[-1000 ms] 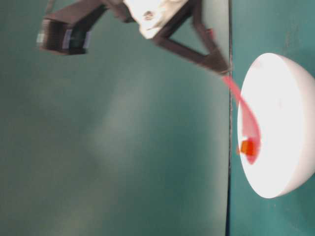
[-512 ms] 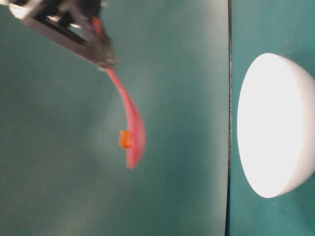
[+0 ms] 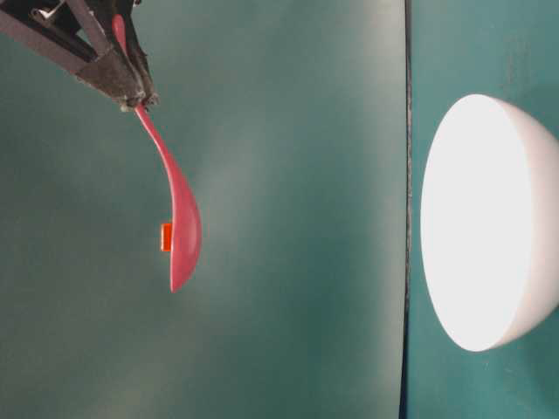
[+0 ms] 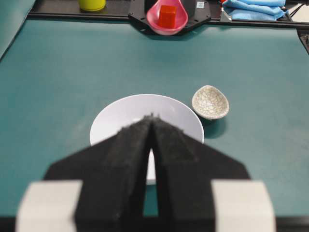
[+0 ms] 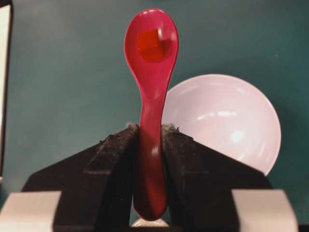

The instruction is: Grip the spoon and scoop the red block from the bowl with right arm.

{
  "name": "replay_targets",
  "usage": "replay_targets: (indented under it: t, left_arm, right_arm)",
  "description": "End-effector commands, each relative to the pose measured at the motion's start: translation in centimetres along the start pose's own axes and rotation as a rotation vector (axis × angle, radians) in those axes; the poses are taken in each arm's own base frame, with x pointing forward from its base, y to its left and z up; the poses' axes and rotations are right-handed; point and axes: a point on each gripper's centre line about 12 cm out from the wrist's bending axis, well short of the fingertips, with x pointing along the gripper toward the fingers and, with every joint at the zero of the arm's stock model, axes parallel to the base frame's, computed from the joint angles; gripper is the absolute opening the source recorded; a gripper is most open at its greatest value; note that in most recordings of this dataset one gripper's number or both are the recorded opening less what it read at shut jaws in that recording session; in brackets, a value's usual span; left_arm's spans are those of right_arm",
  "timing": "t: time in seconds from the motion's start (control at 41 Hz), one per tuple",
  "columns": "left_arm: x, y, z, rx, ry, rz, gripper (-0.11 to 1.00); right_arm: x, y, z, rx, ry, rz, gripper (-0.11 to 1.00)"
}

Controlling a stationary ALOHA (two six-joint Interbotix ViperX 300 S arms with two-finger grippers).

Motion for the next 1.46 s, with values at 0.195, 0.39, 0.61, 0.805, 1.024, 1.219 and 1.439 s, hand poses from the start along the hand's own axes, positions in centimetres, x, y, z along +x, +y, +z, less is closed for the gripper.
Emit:
replay_targets:
  t: [0.195,0.39,0.61,0.805,1.024,1.219,1.439]
  left_arm:
    - [-0.01,0.03,1.13,0.0,-0.031,0.001,0.0]
    - [-0.01,-0.43,1.05,0.001,-0.024,-0.021,0.0]
    - [-0.02,-0.59,0.98,0.005,-0.018,-0.029,0.0]
    - [-0.02,-0.59,0.98,0.007,-0.018,-0.029,0.0]
    - [-0.04,-0.59,1.07,0.006,-0.021,-0.029,0.0]
    - [-0.01,-0.59,1.1,0.006,-0.025,-0.029,0.0]
    - [-0.02,-0.59,1.02,0.006,-0.021,-0.029,0.0]
  right_arm:
    - [-0.72,0.55,1.26,-0.001,-0.046,0.017,0.24]
    - [-0.72,0.54,1.26,-0.003,-0.046,0.016,0.24]
    - [-0.72,0.54,1.26,-0.003,-0.046,0.016,0.24]
    - [-0.72,0.54,1.26,-0.004,-0.046,0.016,0.24]
    - [-0.74,0.5,1.46,-0.006,-0.062,0.015,0.24]
    - [-0.75,0.52,1.6,-0.006,-0.074,0.017,0.24]
    - [-0.76,0.28,1.68,-0.003,-0.076,0.01,0.24]
